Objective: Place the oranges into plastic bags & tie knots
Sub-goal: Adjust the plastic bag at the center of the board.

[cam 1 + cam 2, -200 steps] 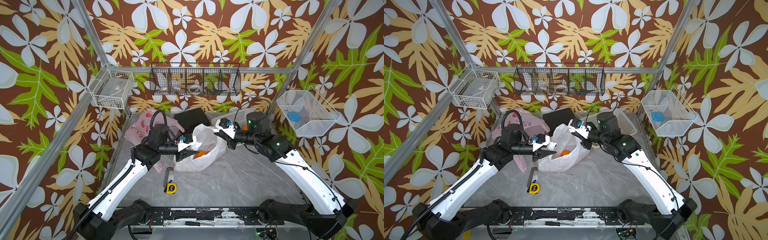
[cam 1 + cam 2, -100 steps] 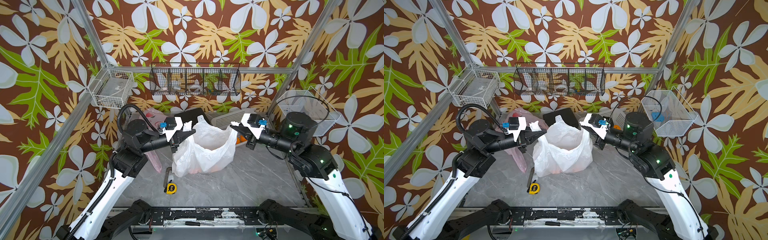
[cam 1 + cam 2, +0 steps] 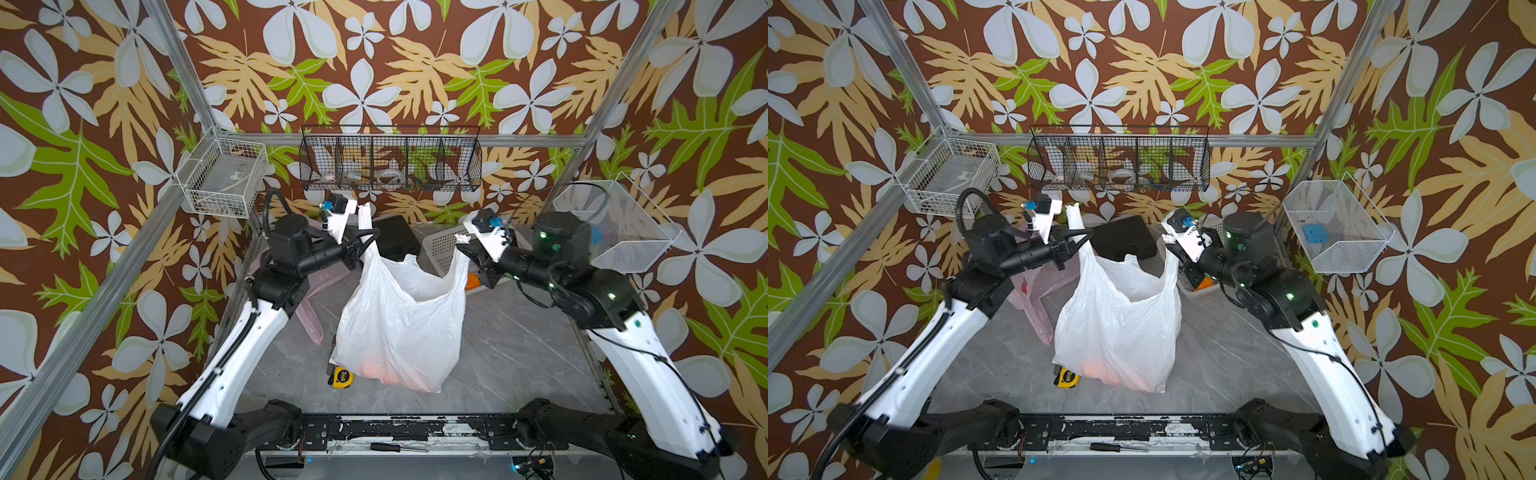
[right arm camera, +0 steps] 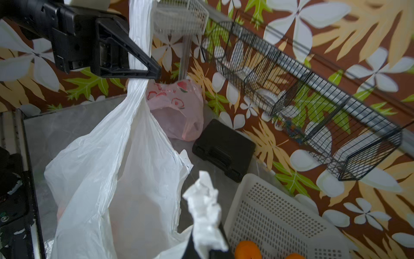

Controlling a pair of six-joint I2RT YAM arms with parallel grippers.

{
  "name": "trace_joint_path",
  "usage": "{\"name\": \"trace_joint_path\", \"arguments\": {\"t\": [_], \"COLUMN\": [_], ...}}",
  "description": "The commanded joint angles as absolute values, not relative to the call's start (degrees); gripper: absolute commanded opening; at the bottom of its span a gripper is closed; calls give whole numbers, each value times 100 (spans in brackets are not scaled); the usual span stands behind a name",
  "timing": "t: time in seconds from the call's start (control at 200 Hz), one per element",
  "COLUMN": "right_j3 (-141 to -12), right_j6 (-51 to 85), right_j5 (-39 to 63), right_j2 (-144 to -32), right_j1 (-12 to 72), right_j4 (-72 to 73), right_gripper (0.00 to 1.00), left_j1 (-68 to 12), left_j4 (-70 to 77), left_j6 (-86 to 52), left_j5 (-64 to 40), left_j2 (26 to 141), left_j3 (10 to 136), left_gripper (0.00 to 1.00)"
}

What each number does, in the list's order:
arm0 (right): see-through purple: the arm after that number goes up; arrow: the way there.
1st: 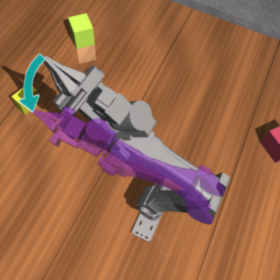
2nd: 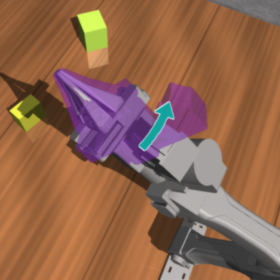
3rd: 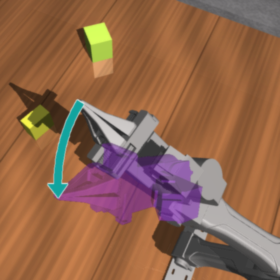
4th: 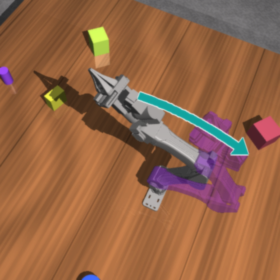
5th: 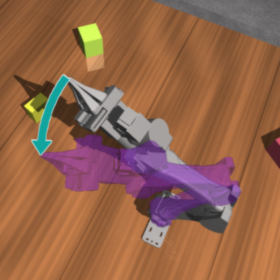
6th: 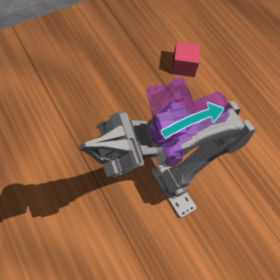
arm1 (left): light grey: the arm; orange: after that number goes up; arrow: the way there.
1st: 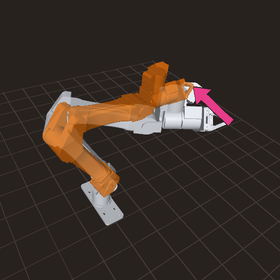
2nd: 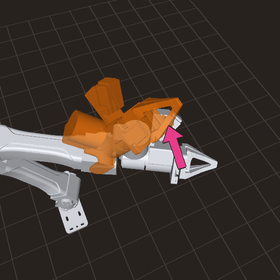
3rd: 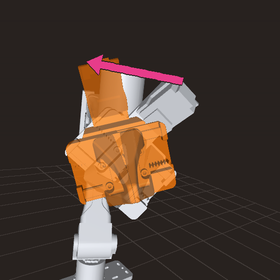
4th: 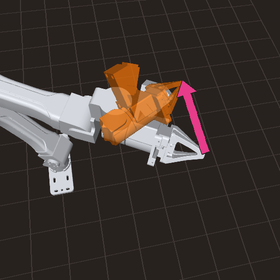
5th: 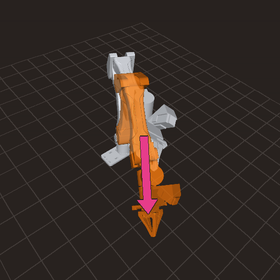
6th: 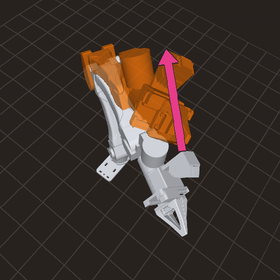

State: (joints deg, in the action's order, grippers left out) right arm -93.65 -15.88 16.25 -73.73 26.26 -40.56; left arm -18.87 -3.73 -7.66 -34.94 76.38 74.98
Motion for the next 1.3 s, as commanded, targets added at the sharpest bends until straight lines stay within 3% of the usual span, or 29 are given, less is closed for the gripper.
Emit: {"name": "trace_joint_path", "arguments": {"t": [0.0, 0.11, 0.27, 0.435, 0.465, 0.616, 0.671, 0.761, 0.836, 1.001, 1.296], "right_j3": [-9261, -9011, -8455, -7976, -7877, -7468, -7405, -7145, -6797, -6599, -4967], "right_j6": [-1441, -1091, -1099, -1674, -1674, -1534, -1512, -1171, -539, -275, 1631], "right_j5": [1970, 2308, 2823, 4704, 4888, 5109, 5228, 5855, 6349, 6676, 5704], "right_j2": [-7836, -7957, -7535, -7049, -6964, -6680, -6711, -6764, -6750, -6717, -5968], "right_j1": [2014, 1481, 1353, 1362, 1362, 1345, 1328, 1095, 877, 877, 905], "right_j4": [-3393, -2754, -2177, -1939, -1814, -1336, -1301, -781, 72, 269, 2179], "right_gripper": [0, 0, 0, 0, 6, 62, 73, 81, 84, 86, 87], "left_j1": [-1833, -1632, -1367, -1380, -1373, -1379, -1378, -1380, -1379, -1373, -1376], "left_j4": [-652, -248, 536, 1025, 1033, 735, 644, 580, 576, 537, 466], "left_j6": [-514, -801, -991, -939, -852, -312, -201, -151, -132, -106, -70], "left_j5": [-3322, -3482, -4174, -5340, -5334, -5178, -5211, -5238, -5233, -5196, -5137], "left_j2": [8237, 8385, 8036, 7911, 7854, 7631, 7605, 7542, 7476, 7425, 7471], "left_j3": [7805, 7795, 7383, 7209, 7169, 7101, 7107, 7076, 7027, 7014, 7054], "left_gripper": [0, 0, 0, 0, 0, 0, 0, 0, 0, 0, 0]}}
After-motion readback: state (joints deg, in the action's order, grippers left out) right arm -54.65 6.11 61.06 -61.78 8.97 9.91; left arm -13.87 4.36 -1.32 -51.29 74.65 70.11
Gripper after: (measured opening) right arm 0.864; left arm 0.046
